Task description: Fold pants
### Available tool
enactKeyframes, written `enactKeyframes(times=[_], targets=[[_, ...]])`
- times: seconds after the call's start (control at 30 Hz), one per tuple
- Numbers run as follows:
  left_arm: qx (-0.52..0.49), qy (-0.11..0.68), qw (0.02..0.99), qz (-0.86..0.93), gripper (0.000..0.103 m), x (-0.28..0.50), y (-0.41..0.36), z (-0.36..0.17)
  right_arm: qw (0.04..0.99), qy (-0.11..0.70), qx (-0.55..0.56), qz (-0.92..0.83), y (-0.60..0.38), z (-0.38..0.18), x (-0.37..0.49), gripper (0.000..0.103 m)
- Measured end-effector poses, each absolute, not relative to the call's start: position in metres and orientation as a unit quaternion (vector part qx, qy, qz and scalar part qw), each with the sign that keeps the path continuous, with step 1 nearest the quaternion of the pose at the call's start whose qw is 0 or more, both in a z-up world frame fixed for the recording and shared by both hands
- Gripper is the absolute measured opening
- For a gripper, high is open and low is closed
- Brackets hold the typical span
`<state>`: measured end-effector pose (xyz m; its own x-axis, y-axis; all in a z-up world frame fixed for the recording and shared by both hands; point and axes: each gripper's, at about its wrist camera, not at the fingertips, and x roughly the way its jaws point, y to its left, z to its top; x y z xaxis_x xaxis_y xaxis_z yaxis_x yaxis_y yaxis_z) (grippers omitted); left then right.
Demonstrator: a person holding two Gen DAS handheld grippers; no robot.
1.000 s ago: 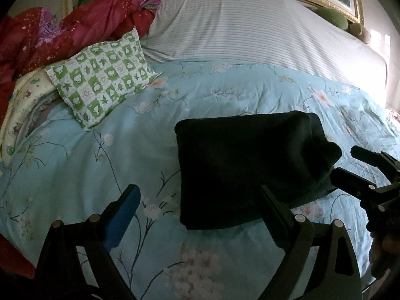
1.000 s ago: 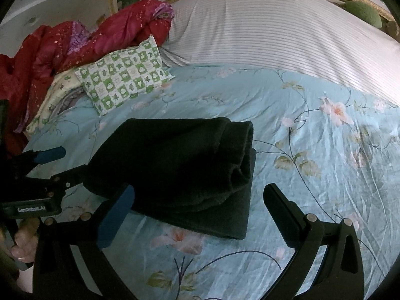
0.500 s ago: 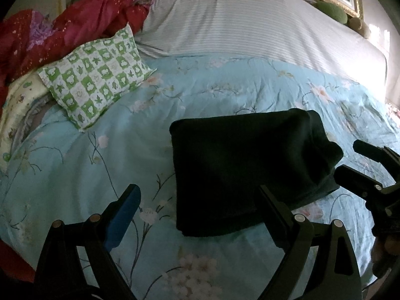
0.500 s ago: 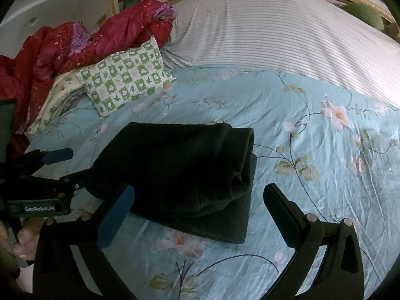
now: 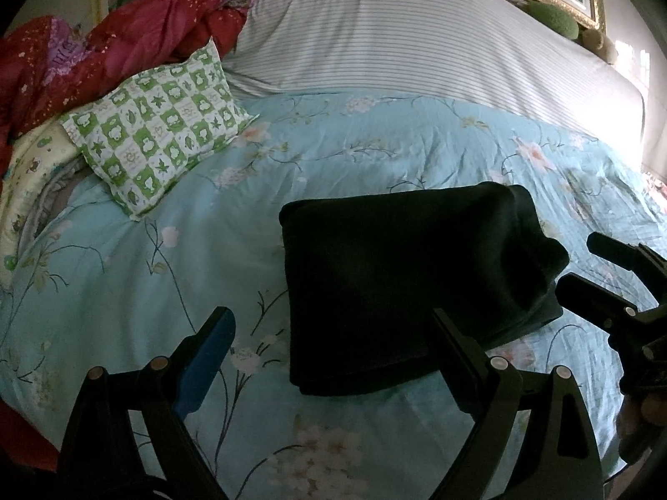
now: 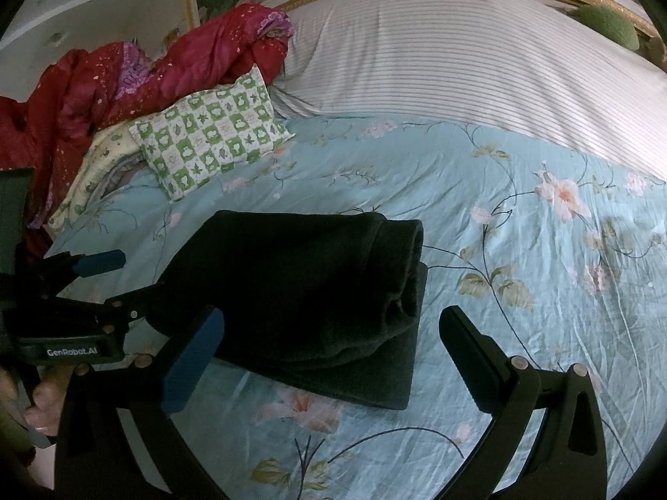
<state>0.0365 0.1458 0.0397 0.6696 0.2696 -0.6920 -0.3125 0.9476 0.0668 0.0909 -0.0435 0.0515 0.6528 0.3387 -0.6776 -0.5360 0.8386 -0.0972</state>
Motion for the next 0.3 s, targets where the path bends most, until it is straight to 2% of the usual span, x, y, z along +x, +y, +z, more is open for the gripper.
enactKeyframes(times=[0.3], targets=[[-0.034, 0.381, 0.91, 0.157, 0.093, 0.0386, 0.1462, 0.0412, 0.898, 0.337, -0.145, 0.244, -0.0428, 0.0522, 0.0896, 0.103]])
